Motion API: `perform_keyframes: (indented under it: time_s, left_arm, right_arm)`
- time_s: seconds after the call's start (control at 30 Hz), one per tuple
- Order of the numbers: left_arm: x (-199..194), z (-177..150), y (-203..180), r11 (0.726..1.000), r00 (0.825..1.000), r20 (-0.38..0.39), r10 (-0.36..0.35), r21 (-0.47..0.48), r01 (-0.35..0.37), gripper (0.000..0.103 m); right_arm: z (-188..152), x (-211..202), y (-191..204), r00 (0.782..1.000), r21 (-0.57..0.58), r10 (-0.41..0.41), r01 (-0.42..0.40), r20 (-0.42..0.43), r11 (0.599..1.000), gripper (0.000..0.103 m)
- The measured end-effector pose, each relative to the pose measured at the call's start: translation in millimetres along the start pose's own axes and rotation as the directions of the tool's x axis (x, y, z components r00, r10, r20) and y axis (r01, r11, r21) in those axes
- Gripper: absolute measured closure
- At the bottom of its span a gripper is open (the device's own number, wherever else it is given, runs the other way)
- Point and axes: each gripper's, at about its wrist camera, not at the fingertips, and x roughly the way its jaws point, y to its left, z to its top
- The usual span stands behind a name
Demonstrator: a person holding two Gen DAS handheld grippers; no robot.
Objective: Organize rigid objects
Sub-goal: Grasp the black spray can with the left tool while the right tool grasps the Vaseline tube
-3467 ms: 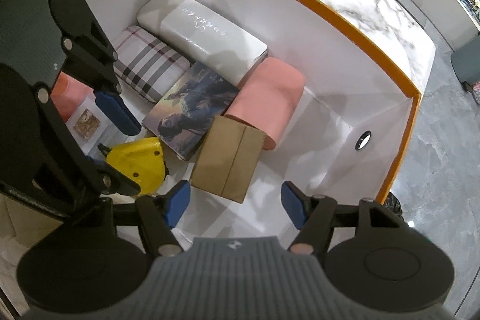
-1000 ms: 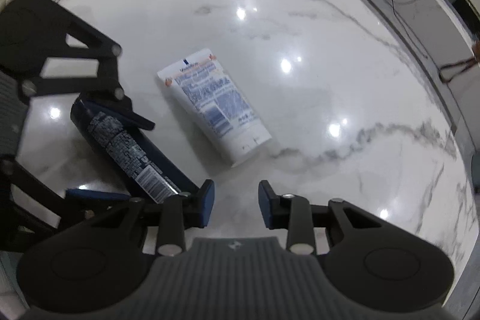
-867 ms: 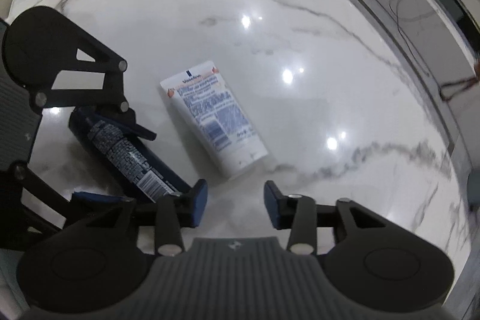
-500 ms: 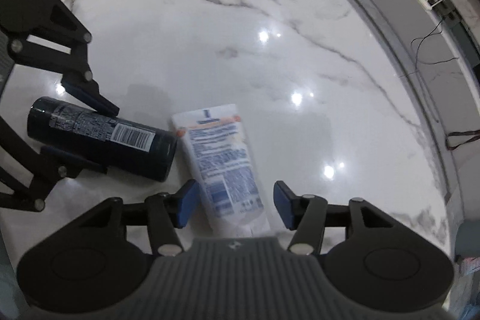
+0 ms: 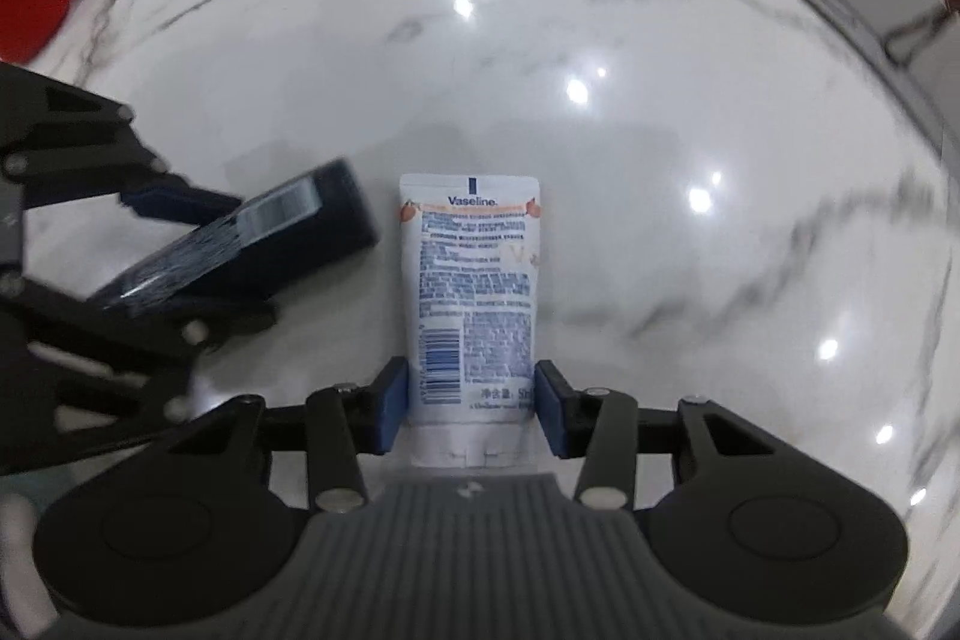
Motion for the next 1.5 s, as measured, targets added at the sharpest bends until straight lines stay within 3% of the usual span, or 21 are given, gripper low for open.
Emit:
perform_keyframes:
  time_s: [0.23, 0.53, 0.6, 0.67, 0.73, 0.97, 1.27, 1.5]
  left_arm:
    - [3.6, 4.3, -2.2, 1.0, 0.999, 0.035, 0.017, -0.026, -0.016, 0.053]
    - [8.7, 0.5, 0.2, 0.999, 0.993, 0.11, 0.035, -0.041, -0.03, 0.05]
    - [8.9, -1.4, -0.8, 0.999, 0.991, 0.134, 0.029, -0.032, -0.025, 0.055]
    - [8.9, -2.0, -1.3, 0.999, 0.989, 0.143, 0.032, -0.036, -0.028, 0.056]
    - [8.9, -2.8, -2.6, 0.999, 0.988, 0.152, 0.038, -0.038, -0.032, 0.056]
    - [6.7, -6.4, -5.3, 0.997, 0.987, 0.156, 0.04, -0.076, -0.029, 0.056]
    - [-25.6, -12.7, -15.6, 0.988, 0.979, 0.2, 0.035, -0.156, -0.003, 0.057]
    - [-72.4, -25.4, -36.1, 0.984, 0.96, 0.276, 0.043, -0.177, 0.006, 0.057]
  right_arm:
    - [-23.5, -1.7, 6.5, 0.989, 0.112, -0.033, 0.017, 0.143, 0.994, 0.048]
    - [-27.8, 0.4, 6.4, 0.976, 0.146, -0.068, 0.038, 0.206, 0.989, 0.046]
    - [-28.4, 1.1, 7.0, 0.974, 0.151, -0.072, 0.039, 0.217, 0.988, 0.045]
    - [-28.1, 1.5, 7.8, 0.972, 0.157, -0.079, 0.045, 0.221, 0.987, 0.047]
    - [-27.9, 0.6, 9.7, 0.97, 0.146, -0.076, 0.042, 0.231, 0.988, 0.056]
    - [-29.6, -1.8, 14.0, 0.971, 0.133, -0.067, 0.037, 0.23, 0.99, 0.059]
    - [-47.3, -33.7, 13.0, 0.961, 0.189, -0.047, -0.005, 0.274, 0.982, 0.059]
    - [-75.9, -80.1, 21.7, 0.931, 0.2, -0.039, -0.037, 0.363, 0.979, 0.059]
